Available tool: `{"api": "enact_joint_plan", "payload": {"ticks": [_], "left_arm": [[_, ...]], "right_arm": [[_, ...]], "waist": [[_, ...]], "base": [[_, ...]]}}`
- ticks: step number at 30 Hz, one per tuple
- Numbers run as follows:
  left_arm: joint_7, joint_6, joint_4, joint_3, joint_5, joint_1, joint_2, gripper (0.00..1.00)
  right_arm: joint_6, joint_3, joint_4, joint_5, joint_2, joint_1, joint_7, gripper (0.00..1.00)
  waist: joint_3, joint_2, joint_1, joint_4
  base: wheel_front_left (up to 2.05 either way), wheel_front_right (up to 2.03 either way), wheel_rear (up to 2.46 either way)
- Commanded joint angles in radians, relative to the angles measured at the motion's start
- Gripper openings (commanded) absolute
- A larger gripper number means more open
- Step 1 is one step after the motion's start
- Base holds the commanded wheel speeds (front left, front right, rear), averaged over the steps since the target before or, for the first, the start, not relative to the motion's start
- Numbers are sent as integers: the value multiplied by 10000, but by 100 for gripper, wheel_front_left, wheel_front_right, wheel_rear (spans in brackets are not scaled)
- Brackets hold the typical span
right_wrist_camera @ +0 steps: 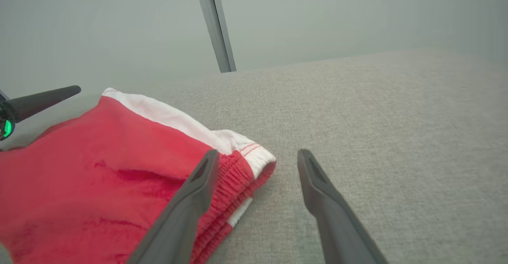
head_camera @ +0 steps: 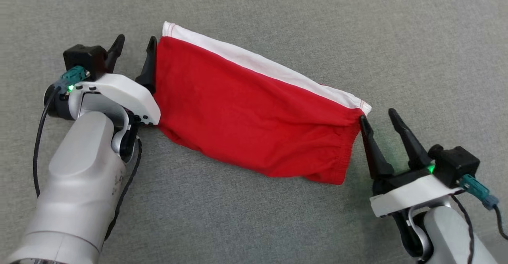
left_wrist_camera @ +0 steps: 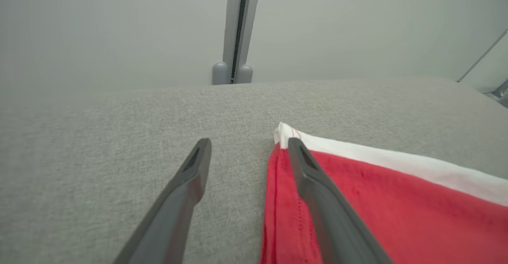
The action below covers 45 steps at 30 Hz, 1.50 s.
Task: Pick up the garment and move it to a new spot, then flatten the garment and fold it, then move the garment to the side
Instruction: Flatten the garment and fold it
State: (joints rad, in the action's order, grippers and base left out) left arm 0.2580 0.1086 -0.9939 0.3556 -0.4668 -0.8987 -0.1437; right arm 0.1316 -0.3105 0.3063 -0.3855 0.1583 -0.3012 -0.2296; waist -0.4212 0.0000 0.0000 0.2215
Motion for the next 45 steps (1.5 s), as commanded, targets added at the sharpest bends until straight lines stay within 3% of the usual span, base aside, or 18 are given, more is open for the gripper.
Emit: {"api": "enact_joint_plan", "payload": {"ticks": [1,4,11,19,28,41,45], "left_arm": [[71,-305,763,-354,68,360,-118,100],[57,-782,2153,-930,287,1339,-210,100],[63,-1371,4990,-2006,917,3244,-297,100],[62,-1397,7619,-2944,1565,5926,-397,100],[61,-1551,8477,-2941,1762,7587,-213,100],[-61,-1687,8654,-2797,1704,7511,-209,100],[-271,-1519,8700,-2461,1800,7086,-155,100]], "right_arm": [[-17,412,-472,364,165,289,-143,100],[-16,1046,-1093,775,230,609,-204,100],[-16,1803,-1780,1228,256,907,23,100],[-16,2197,-2152,1384,278,1421,455,100],[-16,2257,-2379,1147,219,2005,903,100],[-16,2377,-2530,1085,149,1986,920,100],[-16,2364,-2490,990,96,1889,955,100]], "waist": [[392,0,0,-389],[651,0,0,-712],[1136,0,0,-1235],[1774,0,0,-1643],[2066,0,0,-1732],[1924,0,0,-1726],[1780,0,0,-1734]], "base": [[0,0,0],[0,0,0],[0,0,0],[0,0,0],[0,0,0],[0,0,0],[0,0,0]]}}
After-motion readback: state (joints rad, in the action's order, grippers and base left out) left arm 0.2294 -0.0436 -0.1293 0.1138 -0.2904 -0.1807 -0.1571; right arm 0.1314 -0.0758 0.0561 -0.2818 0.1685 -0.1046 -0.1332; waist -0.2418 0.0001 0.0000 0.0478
